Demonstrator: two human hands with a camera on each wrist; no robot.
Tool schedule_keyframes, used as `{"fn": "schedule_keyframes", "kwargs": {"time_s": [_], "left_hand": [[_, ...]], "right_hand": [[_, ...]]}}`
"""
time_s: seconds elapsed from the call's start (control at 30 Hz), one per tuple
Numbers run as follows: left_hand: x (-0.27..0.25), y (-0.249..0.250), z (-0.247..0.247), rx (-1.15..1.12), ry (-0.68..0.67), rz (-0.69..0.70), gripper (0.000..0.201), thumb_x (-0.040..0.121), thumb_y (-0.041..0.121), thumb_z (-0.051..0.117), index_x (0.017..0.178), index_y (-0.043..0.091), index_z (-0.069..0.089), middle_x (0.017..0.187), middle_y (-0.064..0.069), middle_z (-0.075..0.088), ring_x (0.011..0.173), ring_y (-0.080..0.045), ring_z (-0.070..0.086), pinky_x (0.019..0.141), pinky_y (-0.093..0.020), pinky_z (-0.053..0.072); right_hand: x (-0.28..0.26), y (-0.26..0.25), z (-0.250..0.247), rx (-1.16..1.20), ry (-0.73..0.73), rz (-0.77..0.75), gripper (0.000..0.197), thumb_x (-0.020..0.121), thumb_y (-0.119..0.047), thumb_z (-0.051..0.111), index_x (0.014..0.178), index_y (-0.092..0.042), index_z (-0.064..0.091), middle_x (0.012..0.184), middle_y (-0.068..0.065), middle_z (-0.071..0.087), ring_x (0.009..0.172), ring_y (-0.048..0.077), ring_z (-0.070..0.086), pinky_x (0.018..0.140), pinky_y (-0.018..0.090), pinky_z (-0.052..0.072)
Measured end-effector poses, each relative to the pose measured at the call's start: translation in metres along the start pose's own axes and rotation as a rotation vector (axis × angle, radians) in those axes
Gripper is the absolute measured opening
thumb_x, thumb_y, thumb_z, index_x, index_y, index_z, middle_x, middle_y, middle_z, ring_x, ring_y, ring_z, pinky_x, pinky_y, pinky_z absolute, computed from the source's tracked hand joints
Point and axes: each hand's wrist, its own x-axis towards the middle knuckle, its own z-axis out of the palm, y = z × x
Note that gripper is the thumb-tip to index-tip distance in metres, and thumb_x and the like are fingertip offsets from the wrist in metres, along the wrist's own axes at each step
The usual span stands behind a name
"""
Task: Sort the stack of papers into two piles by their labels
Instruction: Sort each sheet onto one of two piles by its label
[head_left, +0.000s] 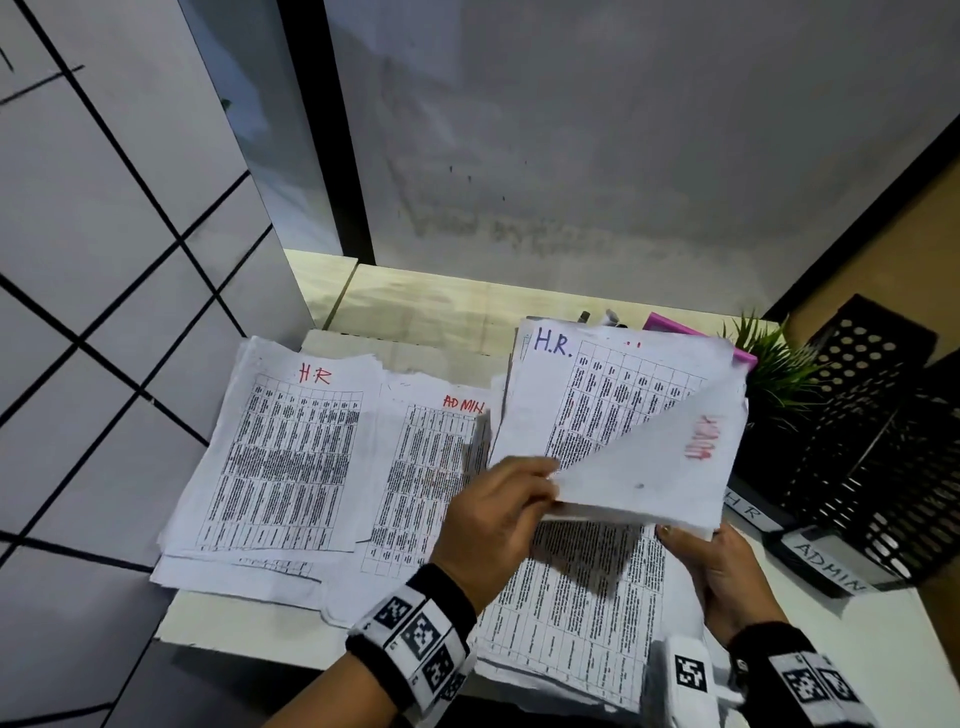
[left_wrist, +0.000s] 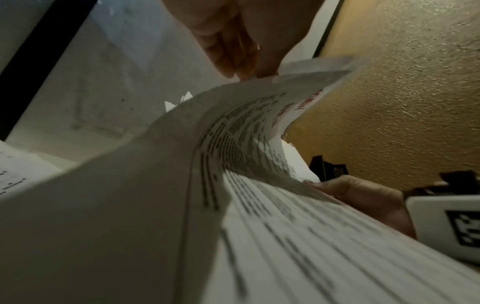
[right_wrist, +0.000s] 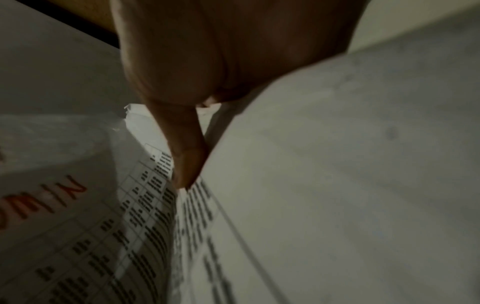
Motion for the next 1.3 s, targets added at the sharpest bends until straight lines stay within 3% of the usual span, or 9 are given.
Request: {"fn": "schedule_keyframes", "kwargs": {"time_s": [0.3,0.4,0.53,0.7,0.83,0.93,1.03,1.2,1.3], "left_hand": [[-0.017,0.007,-0.012,0.143,-0.359,-0.256,0.059,0.077,0.028,0.049,0.135,0.035,0.041,0.135,0.015,0.044,0.127,-0.005,0.035,0.108,-0.031,0.031],[-0.014,0.004,-0.009,0.201,-0.244,-0.347,0.053,0.081,0.032,0.056,0.133,0.035,0.046,0.147,0.024,0.020,0.137,0.006,0.013,0.111,-0.016,0.011],[0.002,0.001,-0.006,-0.011,0.048,-0.488,0.006,0.087,0.013,0.067,0.085,0.018,0.069,0.141,0.021,0.035,0.121,0.017,0.037,0.093,-0.003,0.034],[0.026,0.008,-0.025,-0.096,0.108,-0.479,0.016,0.089,0.007,0.062,0.093,0.022,0.068,0.132,0.014,0.047,0.115,0.002,0.050,0.092,-0.014,0.047],[0.042,-0.020,-0.068,-0.029,0.200,-0.701,0.009,0.093,0.014,0.059,0.092,0.015,0.067,0.096,-0.001,0.069,0.091,-0.017,0.064,0.074,-0.028,0.048],[0.035,-0.058,-0.099,0.085,0.139,-0.846,0.012,0.092,0.019,0.059,0.094,0.010,0.068,0.085,-0.007,0.070,0.072,-0.021,0.060,0.065,-0.028,0.043],[0.020,-0.090,-0.115,0.201,0.070,-0.924,0.016,0.092,0.022,0.059,0.095,0.007,0.064,0.079,-0.012,0.066,0.065,-0.022,0.054,0.060,-0.028,0.041],[-0.006,-0.129,-0.111,0.266,-0.137,-1.014,0.030,0.092,0.023,0.060,0.115,0.004,0.061,0.103,-0.016,0.067,0.081,-0.027,0.060,0.070,-0.033,0.049],[-0.013,-0.138,-0.100,0.285,-0.237,-1.051,0.049,0.094,0.025,0.059,0.133,-0.001,0.048,0.131,-0.016,0.056,0.114,-0.032,0.056,0.097,-0.037,0.044]], "right_hand": [[-0.011,-0.005,0.005,0.009,-0.063,-0.051,0.083,0.033,-0.028,0.094,0.106,-0.002,0.064,0.090,0.011,0.076,0.072,0.025,0.074,0.055,0.034,0.059],[-0.008,-0.007,0.002,0.132,-0.097,-0.014,0.056,0.067,-0.002,0.070,0.120,0.008,0.057,0.104,0.023,0.071,0.077,0.029,0.072,0.062,0.037,0.060],[-0.005,-0.009,0.002,0.162,-0.063,-0.004,0.034,0.083,0.003,0.057,0.117,0.006,0.056,0.092,0.018,0.073,0.071,0.026,0.072,0.059,0.036,0.059],[-0.007,-0.009,-0.004,0.196,-0.022,-0.002,0.029,0.086,0.002,0.055,0.114,-0.004,0.061,0.086,0.010,0.076,0.074,0.024,0.074,0.061,0.040,0.060],[-0.008,-0.012,-0.036,0.309,0.065,0.018,0.084,0.052,-0.015,0.089,0.130,-0.013,0.058,0.124,0.016,0.066,0.113,0.034,0.064,0.090,0.068,0.045],[-0.010,-0.013,-0.061,0.306,0.237,0.023,0.118,0.034,-0.021,0.098,0.139,-0.022,0.044,0.127,0.010,0.065,0.113,0.026,0.065,0.084,0.057,0.053],[-0.027,-0.028,-0.056,0.355,0.225,0.031,0.083,0.066,-0.012,0.078,0.140,-0.016,0.041,0.093,0.001,0.072,0.083,0.020,0.070,0.070,0.043,0.052],[-0.041,-0.038,-0.048,0.297,0.159,-0.002,0.083,0.038,-0.020,0.082,0.117,-0.014,0.059,0.081,-0.001,0.077,0.066,0.016,0.074,0.046,0.037,0.057],[-0.037,-0.030,-0.050,0.301,0.178,0.029,0.076,0.038,-0.021,0.088,0.110,-0.014,0.064,0.109,0.011,0.072,0.092,0.031,0.072,0.071,0.060,0.056]]}}
